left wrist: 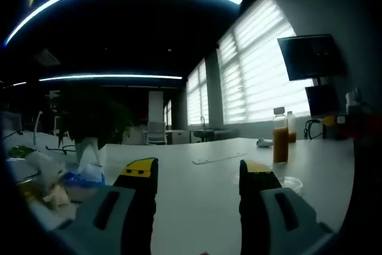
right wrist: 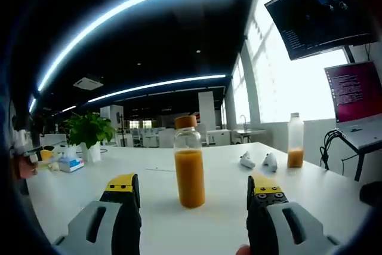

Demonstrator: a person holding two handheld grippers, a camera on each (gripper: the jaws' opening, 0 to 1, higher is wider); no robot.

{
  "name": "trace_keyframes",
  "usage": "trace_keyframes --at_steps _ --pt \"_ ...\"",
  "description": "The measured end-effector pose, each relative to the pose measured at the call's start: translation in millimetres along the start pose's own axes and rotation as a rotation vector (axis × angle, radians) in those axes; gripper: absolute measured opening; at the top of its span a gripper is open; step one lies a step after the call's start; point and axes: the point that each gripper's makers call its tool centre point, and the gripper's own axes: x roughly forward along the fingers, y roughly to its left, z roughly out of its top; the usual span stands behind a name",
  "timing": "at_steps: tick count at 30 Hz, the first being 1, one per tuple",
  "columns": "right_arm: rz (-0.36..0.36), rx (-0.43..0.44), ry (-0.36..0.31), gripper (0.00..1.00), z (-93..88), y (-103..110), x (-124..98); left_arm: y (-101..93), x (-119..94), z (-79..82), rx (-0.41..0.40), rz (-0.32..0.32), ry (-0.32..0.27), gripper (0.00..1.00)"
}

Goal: Open the Petri dish lid, place the lid on the table, pour the liquid culture medium into the Petri dish, pick up the Petri dish lid from the table, and close the Petri dish

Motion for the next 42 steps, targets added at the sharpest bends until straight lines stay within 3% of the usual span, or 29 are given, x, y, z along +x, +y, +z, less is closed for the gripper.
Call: trace_keyframes --at_steps 5,10,17,22,23,31,37,42 --pt "-0.006 0.006 0.001 0.60 0.8 -0.8 0.2 -5.7 -4.6 -3.1 0.001 -0.003 0.006 0.46" --pt "0.013 0.023 0.005 0.57 7.3 4.7 20.3 -9.5 -3.5 -2.7 -0.003 -0.012 0.004 0.46" --pt "0.056 -0.062 -0.016 0.58 38.4 24.6 55.5 -13.0 -7.6 -2.2 -0.014 -0.013 0.002 0.45" --pt "0.077 -0.042 -0.055 0.58 60.7 32.7 75.0 -13.9 -10.1 -6.3 -0.023 -0.012 0.011 0.45" --pt "0.077 -0.051 -0.057 0.58 60.4 31.5 87.3 -13.6 -10.8 -6.1 -0.029 -0.010 0.009 0.45" --pt "0.079 -0.201 -0.025 0.57 74.4 33.7 125.1 -8.9 -12.8 -4.3 -0.031 0.004 0.004 0.44" --pt "0.091 -0.299 0.037 0.54 69.0 34.4 157.5 -10.1 -13.5 -5.2 -0.027 0.001 0.007 0.44" --pt "0.097 -0.264 0.069 0.52 62.2 31.7 175.2 -11.5 -14.5 -6.4 -0.030 0.001 0.009 0.44"
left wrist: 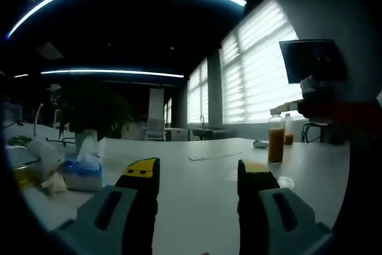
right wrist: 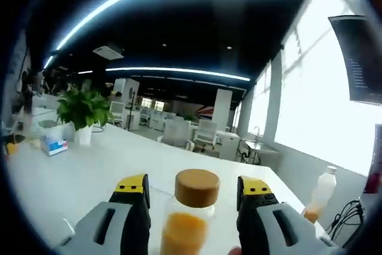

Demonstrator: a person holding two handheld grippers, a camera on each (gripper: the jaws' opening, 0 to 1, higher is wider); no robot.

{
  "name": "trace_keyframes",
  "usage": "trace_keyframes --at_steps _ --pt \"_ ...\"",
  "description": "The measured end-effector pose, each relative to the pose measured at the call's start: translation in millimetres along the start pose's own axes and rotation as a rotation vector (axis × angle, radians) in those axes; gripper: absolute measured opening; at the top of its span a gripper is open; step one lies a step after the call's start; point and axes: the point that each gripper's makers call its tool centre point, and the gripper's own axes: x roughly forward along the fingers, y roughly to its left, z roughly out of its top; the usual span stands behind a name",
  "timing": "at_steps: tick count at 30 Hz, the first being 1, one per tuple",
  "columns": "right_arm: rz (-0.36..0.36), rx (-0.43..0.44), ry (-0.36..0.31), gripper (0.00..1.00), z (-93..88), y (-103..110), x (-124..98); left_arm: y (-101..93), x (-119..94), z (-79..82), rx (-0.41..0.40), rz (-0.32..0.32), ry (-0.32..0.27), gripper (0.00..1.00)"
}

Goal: Open the Petri dish lid, place the lid on the table, pour the liquid culture medium into the Petri dish, pick up the Petri dish lid from the table, and close the Petri dish

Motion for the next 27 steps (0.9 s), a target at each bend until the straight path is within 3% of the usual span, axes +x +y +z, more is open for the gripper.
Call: trace_keyframes --at_steps 27 --pt "-0.012 0.004 0.046 0.31 -12.0 2.5 15.9 7.7 -2.4 2.4 -0.013 0.013 -0.006 0.43"
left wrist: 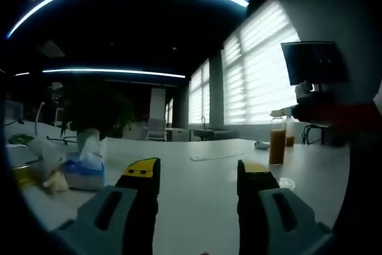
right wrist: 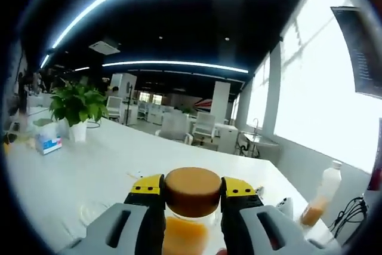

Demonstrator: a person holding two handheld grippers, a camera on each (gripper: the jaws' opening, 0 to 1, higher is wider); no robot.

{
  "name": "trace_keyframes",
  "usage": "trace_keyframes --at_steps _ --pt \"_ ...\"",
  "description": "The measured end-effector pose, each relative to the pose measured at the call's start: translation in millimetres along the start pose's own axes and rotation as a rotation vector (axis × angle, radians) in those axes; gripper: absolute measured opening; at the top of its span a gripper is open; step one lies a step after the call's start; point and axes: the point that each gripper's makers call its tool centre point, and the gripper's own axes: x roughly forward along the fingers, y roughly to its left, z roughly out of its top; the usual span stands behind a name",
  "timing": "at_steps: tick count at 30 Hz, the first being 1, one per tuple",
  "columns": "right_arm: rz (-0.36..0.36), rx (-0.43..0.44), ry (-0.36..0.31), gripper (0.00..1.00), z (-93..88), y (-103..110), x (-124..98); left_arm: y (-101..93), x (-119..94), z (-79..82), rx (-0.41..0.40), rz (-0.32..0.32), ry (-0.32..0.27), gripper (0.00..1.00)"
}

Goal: Open the Petri dish lid, place the lid on the table, pour the liquid culture medium into the Petri dish, pick up the Petri dish lid from the table, and close the Petri dish

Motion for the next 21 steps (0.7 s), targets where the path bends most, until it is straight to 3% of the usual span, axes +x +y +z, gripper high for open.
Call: trace_keyframes --at_steps 11,21 --pt "-0.005 0.094 -0.030 0.31 3.2 -1.1 -2.8 0.8 0.5 -0.6 -0.015 0.003 -0.003 0.43" --pt "-0.006 0.109 -0.049 0.31 8.5 -2.2 -3.5 0.4 -1.1 -2.5 -0.025 0.003 -0.001 0.42"
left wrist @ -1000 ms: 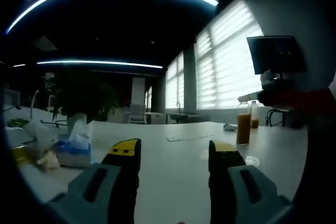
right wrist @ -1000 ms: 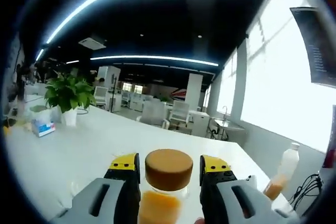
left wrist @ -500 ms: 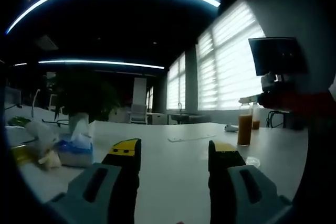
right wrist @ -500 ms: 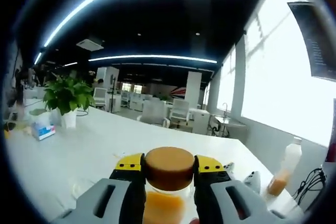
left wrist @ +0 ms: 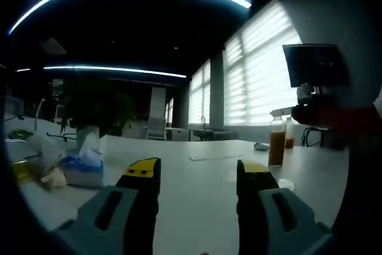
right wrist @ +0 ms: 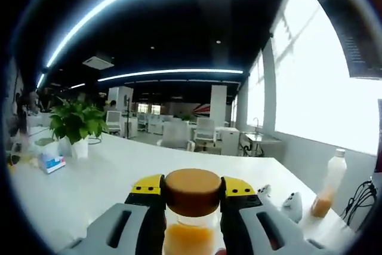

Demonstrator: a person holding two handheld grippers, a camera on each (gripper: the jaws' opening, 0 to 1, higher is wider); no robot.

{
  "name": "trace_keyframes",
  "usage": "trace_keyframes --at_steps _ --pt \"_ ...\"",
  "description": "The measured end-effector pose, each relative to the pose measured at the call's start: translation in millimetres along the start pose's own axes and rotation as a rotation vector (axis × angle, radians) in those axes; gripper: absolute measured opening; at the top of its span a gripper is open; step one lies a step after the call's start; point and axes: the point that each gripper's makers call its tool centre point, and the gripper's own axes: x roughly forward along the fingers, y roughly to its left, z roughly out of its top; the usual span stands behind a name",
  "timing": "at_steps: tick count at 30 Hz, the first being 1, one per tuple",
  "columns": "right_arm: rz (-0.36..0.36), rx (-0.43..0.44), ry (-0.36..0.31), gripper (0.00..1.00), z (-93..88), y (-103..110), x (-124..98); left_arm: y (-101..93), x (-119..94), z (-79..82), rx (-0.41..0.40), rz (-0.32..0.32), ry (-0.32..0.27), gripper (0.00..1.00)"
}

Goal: Open the Petri dish lid, place the lid on the table, pour the liquid culture medium into the Petri dish, pick up the Petri dish lid from the table, and close the Petri dish

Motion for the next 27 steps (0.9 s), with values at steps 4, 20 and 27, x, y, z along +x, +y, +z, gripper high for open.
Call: trace_keyframes --at_steps 4,20,27 --pt "-0.004 0.006 -0.030 0.31 10.6 -1.2 -1.6 -0.8 -0.7 0.3 -0.003 0.001 -0.001 0.42" --pt "0.015 0.064 -0.162 0.31 46.2 -7.4 -41.5 -6.0 2.8 2.8 -0.008 -0.008 -0.007 0.42" --pt "0.003 0.099 -0.184 0.31 35.3 1.0 -74.8 -17.8 2.9 6.8 -0.010 -0.032 -0.016 0.42"
